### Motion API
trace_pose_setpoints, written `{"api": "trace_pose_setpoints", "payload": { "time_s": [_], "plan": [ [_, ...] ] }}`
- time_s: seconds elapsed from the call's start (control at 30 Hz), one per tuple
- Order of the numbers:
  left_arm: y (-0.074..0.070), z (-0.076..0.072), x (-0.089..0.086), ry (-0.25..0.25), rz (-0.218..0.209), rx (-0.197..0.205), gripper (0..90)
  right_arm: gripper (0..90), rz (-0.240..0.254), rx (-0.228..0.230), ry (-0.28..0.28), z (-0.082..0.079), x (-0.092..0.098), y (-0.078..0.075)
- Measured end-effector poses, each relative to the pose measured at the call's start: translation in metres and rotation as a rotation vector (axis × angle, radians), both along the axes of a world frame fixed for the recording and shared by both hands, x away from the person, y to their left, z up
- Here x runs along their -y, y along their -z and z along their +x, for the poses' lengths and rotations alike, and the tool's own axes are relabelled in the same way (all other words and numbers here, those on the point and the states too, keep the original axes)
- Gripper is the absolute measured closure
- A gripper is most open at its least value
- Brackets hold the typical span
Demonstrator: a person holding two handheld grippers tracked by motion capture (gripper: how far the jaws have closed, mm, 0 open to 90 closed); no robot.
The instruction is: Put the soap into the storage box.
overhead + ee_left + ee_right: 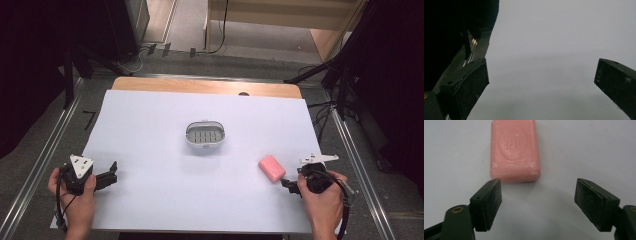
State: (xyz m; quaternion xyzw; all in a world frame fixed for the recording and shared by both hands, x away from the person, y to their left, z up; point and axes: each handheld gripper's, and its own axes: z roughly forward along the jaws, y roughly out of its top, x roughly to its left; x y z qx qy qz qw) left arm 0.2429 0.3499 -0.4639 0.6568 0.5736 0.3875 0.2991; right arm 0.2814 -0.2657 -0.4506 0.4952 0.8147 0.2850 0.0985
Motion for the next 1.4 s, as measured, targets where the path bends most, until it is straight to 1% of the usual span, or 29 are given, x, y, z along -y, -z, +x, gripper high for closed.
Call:
{"api": "trace_pose_setpoints", "payload": {
  "time_s": [0.03, 0.1, 0.13, 0.23, 0.37, 0.47, 0.5, 0.57, 0.6, 0.7, 0.83, 0.9, 0.93, 1.13, 1.2, 1.3, 1.33, 1.4],
  "plan": [
    [0.000, 0.000, 0.000, 0.001, 0.006, -0.002, 0.0, 20.0, -0.008, -0.015, -0.016, 0.003, -0.003, -0.002],
    [0.000, 0.000, 0.000, 0.001, 0.009, -0.003, 0.0, 19.1, -0.030, -0.036, -0.029, 0.007, -0.005, -0.004],
    [0.000, 0.000, 0.001, 0.002, 0.009, -0.002, 0.0, 17.9, -0.046, -0.048, -0.029, 0.009, -0.007, -0.006],
    [0.000, 0.000, 0.000, 0.004, 0.006, -0.005, 0.0, 15.5, -0.071, -0.076, -0.039, 0.014, -0.012, -0.010],
    [0.000, -0.001, 0.001, 0.011, 0.012, 0.006, 0.0, 12.6, -0.114, -0.099, -0.033, 0.018, -0.017, -0.015],
    [0.000, -0.001, 0.001, 0.010, 0.012, 0.004, 0.0, 4.3, -0.138, -0.135, -0.036, 0.020, -0.019, -0.016],
    [0.000, 0.000, 0.001, 0.010, 0.009, 0.003, 0.0, 1.9, -0.149, -0.147, -0.045, 0.021, -0.020, -0.016],
    [0.000, 0.000, 0.001, 0.009, 0.009, 0.002, 0.0, 0.0, -0.163, -0.170, -0.051, 0.023, -0.021, -0.016],
    [0.000, 0.000, 0.001, 0.010, 0.010, 0.001, 0.0, 0.0, -0.162, -0.184, -0.047, 0.023, -0.022, -0.016],
    [0.001, 0.000, 0.002, 0.013, 0.018, 0.003, 0.0, 0.0, -0.162, -0.199, -0.050, 0.025, -0.023, -0.016],
    [0.001, 0.000, 0.002, 0.015, 0.017, 0.003, 0.0, 0.0, -0.172, -0.207, -0.043, 0.026, -0.028, -0.018],
    [0.001, 0.000, 0.002, 0.013, 0.022, 0.002, 0.0, 0.0, -0.185, -0.210, -0.043, 0.028, -0.032, -0.018],
    [0.001, 0.000, 0.003, 0.017, 0.024, 0.001, 0.0, 0.0, -0.178, -0.217, -0.037, 0.029, -0.036, -0.019],
    [0.001, 0.000, 0.003, 0.022, 0.033, -0.003, 0.0, 0.0, -0.162, -0.237, -0.026, 0.037, -0.046, -0.022],
    [0.001, 0.000, 0.004, 0.025, 0.033, -0.002, 0.0, 0.0, -0.160, -0.252, -0.019, 0.040, -0.049, -0.021],
    [0.001, 0.000, 0.004, 0.027, 0.036, -0.003, 0.0, 0.0, -0.162, -0.262, -0.020, 0.045, -0.052, -0.019],
    [0.001, 0.000, 0.004, 0.027, 0.036, -0.003, 0.0, 0.0, -0.163, -0.266, -0.014, 0.048, -0.054, -0.018],
    [0.001, 0.000, 0.004, 0.028, 0.034, -0.005, 0.0, 0.0, -0.164, -0.272, -0.005, 0.049, -0.055, -0.018]
  ]
}}
